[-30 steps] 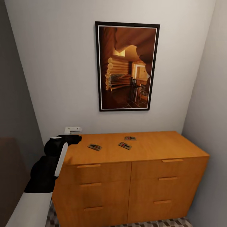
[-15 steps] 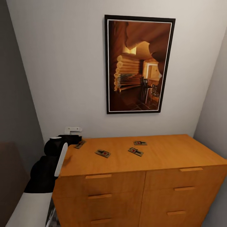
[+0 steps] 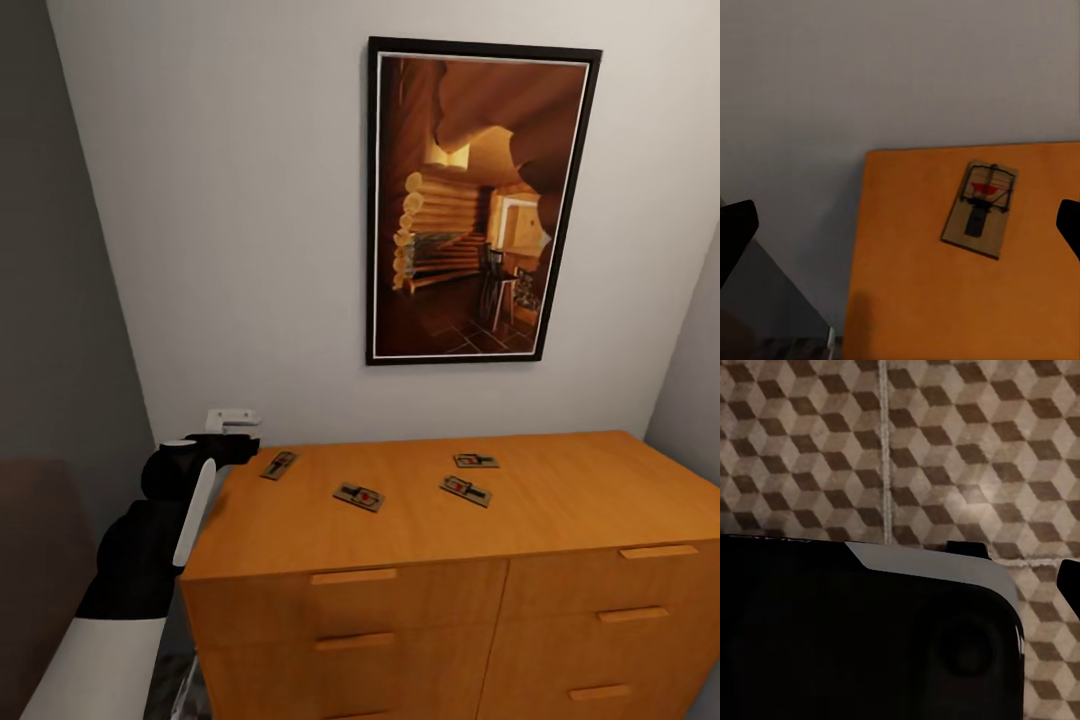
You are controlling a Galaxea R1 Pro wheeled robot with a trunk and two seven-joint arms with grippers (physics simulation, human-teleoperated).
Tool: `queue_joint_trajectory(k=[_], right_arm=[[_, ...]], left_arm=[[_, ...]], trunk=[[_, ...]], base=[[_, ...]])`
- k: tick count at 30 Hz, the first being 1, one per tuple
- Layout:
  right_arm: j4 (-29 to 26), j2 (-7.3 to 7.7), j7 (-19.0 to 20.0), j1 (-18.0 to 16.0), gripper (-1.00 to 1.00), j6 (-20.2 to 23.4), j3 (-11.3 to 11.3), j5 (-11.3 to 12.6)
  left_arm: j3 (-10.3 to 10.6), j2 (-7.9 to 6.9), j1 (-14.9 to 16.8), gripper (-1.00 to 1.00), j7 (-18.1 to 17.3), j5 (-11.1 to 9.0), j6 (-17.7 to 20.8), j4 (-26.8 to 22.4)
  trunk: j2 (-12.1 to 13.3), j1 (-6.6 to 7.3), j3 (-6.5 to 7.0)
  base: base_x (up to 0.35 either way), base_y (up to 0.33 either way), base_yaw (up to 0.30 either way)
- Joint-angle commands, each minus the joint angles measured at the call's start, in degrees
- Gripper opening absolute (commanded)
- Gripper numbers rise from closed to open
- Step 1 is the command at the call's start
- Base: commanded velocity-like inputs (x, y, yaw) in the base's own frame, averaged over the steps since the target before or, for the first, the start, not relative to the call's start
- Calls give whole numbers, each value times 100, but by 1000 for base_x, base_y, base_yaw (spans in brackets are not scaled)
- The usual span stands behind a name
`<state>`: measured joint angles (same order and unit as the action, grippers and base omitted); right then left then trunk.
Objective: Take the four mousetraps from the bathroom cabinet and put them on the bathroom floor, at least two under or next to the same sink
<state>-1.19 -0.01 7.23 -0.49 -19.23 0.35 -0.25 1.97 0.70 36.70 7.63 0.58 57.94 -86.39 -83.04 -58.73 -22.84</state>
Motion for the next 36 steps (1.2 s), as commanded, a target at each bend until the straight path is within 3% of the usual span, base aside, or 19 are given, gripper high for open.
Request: queue_joint_trajectory(k=[1, 25, 29, 36], right_arm=[[5, -1, 10, -4, 100, -19, 1, -2], [5, -34, 4, -4, 100, -20, 1, -2], [5, -35, 1, -4, 100, -20, 1, -2], [5, -38, -3, -4, 100, -26, 7, -2]], left_arm=[[5, 0, -1, 100, 20, 3, 23, -1], [23, 0, -137, 100, 11, 3, 15, 135], [144, 1, -142, 100, 11, 3, 15, 154], [538, 0, -145, 100, 11, 10, 1, 280]], trunk=[[-4, 0, -7], [-4, 0, -7], [-4, 0, -7], [-4, 0, -7]], base=[[12, 58, 0], [1, 7, 0], [0, 0, 0], [0, 0, 0]])
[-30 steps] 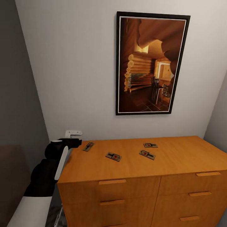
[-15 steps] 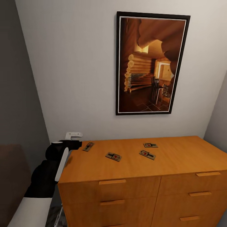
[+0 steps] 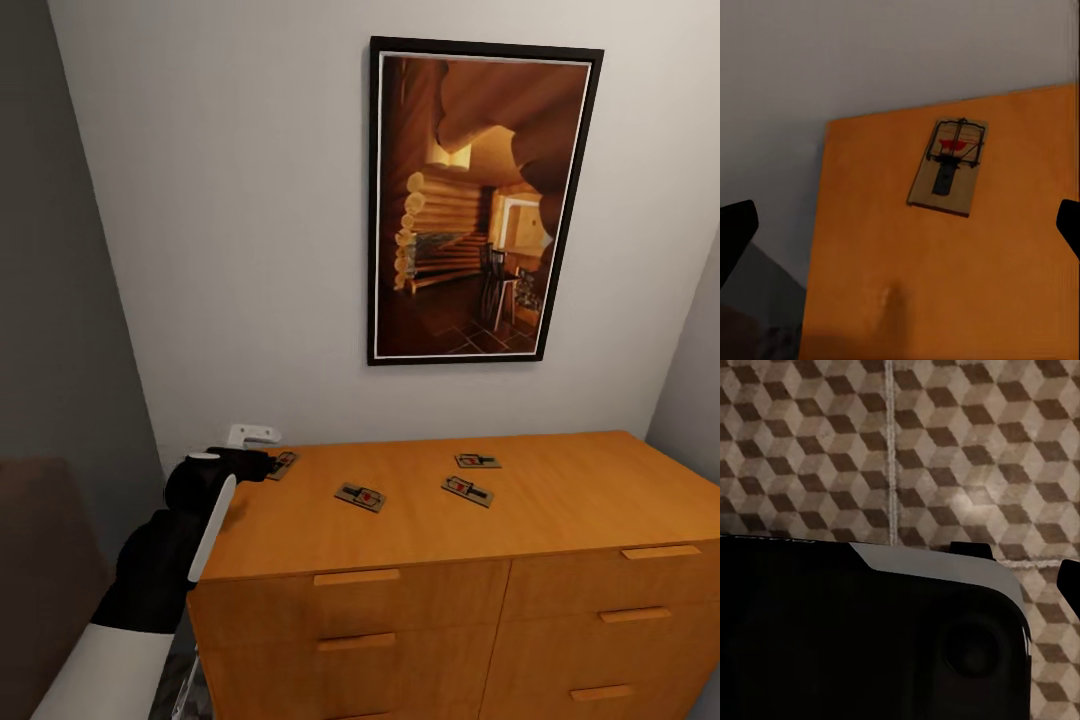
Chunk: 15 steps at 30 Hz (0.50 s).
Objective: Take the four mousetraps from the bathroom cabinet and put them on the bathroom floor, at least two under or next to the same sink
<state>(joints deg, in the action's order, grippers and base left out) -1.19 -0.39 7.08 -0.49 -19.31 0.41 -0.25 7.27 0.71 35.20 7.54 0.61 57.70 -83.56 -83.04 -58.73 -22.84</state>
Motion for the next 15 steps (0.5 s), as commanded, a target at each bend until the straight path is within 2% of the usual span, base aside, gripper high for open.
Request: queue_joint_trajectory(k=[1, 15], right_arm=[[5, 1, 9, -4, 100, -19, -1, -1], [5, -4, -4, -4, 100, -20, 3, -1]], left_arm=[[26, 0, 5, 100, 19, 8, 24, 2], [96, 0, 4, 100, 19, 7, 22, 31]], trunk=[[-4, 0, -7], [-4, 0, -7]], base=[[0, 0, 0], [0, 0, 0]])
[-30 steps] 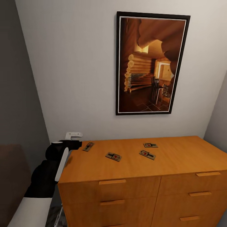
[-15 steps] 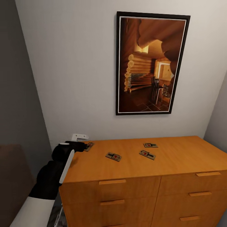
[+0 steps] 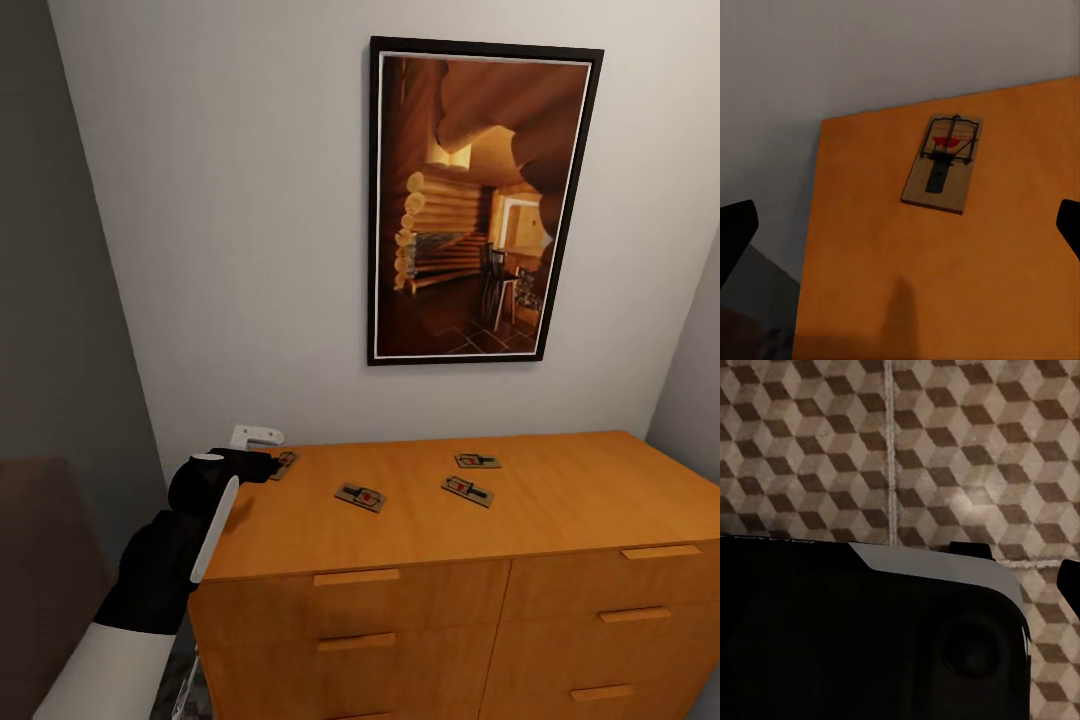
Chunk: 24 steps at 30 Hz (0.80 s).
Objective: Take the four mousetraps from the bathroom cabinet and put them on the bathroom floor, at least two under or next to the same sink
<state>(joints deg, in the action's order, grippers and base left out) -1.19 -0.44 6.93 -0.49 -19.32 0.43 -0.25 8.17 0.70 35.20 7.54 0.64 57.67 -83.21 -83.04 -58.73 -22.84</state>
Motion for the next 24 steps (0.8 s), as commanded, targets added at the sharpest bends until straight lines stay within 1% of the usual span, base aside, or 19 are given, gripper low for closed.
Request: queue_joint_trajectory(k=[1, 12, 24], right_arm=[[5, 0, 11, -4, 100, -19, 1, -1], [5, 5, 25, -4, 100, -11, -2, -1], [5, 5, 26, -4, 100, -10, -1, -1]], left_arm=[[7, 0, 5, 100, 19, 2, 25, -4], [9, 0, 5, 100, 19, -2, 28, 15], [9, 6, 5, 100, 16, -2, 33, 46]], trunk=[[-4, 0, -7], [-4, 0, -13], [-4, 0, -79]], base=[[0, 0, 0], [0, 0, 0], [0, 0, 0]])
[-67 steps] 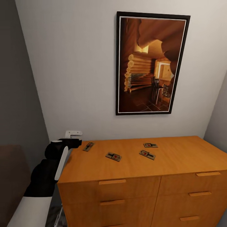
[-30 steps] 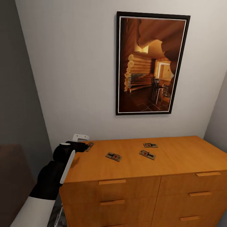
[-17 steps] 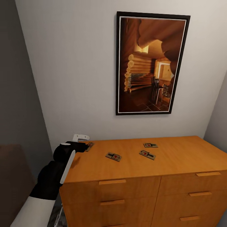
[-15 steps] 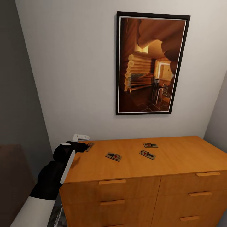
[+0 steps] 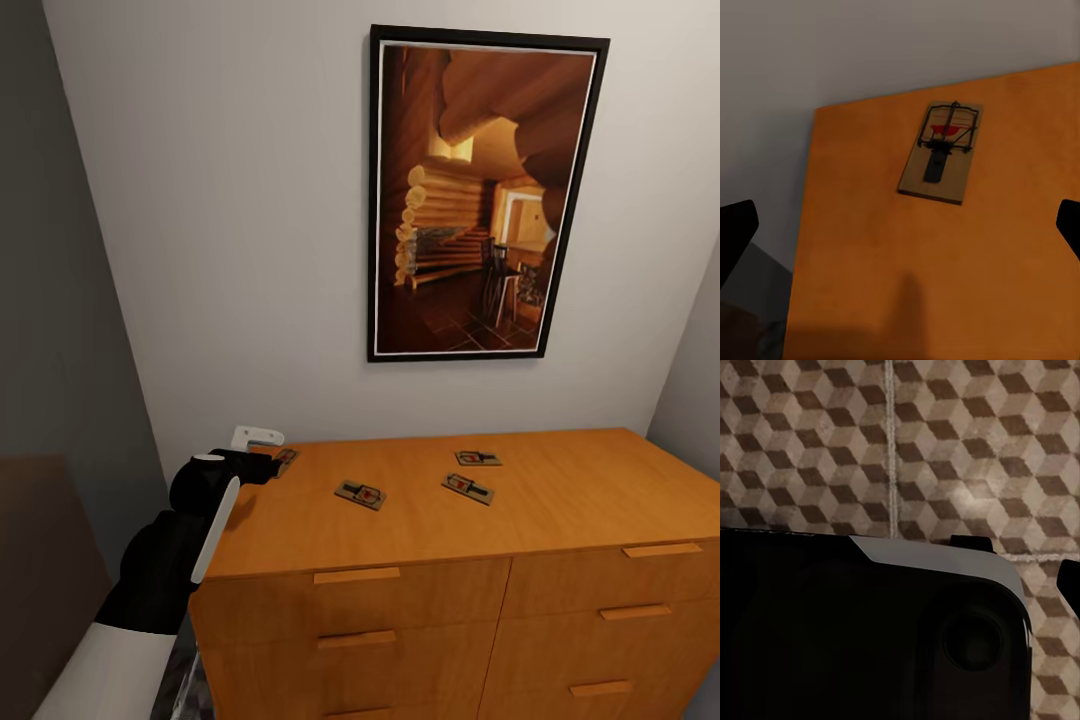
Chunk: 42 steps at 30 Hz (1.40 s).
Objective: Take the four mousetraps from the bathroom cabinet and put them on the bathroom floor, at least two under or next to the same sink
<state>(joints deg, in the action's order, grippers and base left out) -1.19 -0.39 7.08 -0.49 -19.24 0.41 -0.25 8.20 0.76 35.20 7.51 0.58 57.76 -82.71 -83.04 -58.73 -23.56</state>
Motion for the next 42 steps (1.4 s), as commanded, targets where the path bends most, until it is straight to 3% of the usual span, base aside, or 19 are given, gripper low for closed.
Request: queue_joint_trajectory(k=[1, 9, 16, 23, 42], right_arm=[[5, 1, 10, -4, 100, -19, 1, -1], [5, 1, 5, -4, 100, -19, 1, -1], [5, -4, -3, -4, 100, -21, 3, -1], [5, 0, -8, -4, 100, -20, 3, -1], [5, 4, -12, -4, 100, -20, 3, -2]], left_arm=[[6, 1, 5, 100, 19, 3, 25, -1], [6, 3, 5, 100, -18, 3, 27, 10], [1, 2, 5, 100, -459, 6, 25, 10], [-2, 1, 5, 100, -657, 11, 18, 10], [-3, -6, 5, 100, -704, 12, 19, 15]], trunk=[[-4, 0, -13], [-4, 0, -58], [-4, 0, -68], [-4, 0, -70], [-4, 0, -70]], base=[[0, 0, 0], [0, 0, 0], [0, 0, 0], [0, 0, 0], [0, 0, 0]])
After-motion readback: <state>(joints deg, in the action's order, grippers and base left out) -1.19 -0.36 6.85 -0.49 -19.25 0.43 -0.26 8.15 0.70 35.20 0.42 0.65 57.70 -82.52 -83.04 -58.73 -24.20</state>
